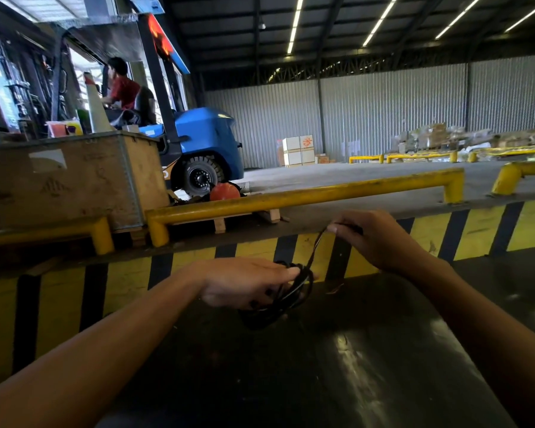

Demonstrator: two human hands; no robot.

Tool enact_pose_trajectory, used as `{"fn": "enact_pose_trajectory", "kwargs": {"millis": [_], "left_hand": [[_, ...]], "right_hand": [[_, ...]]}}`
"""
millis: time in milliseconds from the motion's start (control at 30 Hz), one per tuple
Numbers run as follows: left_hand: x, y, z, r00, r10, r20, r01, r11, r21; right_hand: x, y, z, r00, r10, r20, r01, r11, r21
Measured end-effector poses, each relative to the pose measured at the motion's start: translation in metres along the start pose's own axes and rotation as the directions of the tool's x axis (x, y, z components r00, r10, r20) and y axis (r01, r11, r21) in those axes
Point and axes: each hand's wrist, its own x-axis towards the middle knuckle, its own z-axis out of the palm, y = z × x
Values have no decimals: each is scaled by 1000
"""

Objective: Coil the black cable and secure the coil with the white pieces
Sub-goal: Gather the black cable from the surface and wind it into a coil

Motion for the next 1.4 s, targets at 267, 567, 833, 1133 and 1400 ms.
{"fn": "enact_pose_trajectory", "kwargs": {"millis": [267, 567, 833, 1133, 1400], "left_hand": [[2, 32, 7, 905, 423, -50, -369, 720, -587], [11, 14, -14, 849, 245, -468, -439, 819, -369], [4, -16, -11, 962, -11, -272, -10, 997, -75], [-9, 3, 11, 959, 243, 143, -175, 910, -376], [-7, 18, 18, 899, 349, -264, -437, 694, -572]], "right_hand": [[-42, -44, 78, 968, 102, 230, -163, 951, 262], [-61, -81, 71, 844, 13, 536, -94, 988, 123], [-22, -56, 0, 906, -108, 409, 136, 990, -41], [-17, -40, 13, 983, 94, 157, -164, 835, 526], [-31, -70, 53, 904, 300, 304, -352, 119, 929]]}}
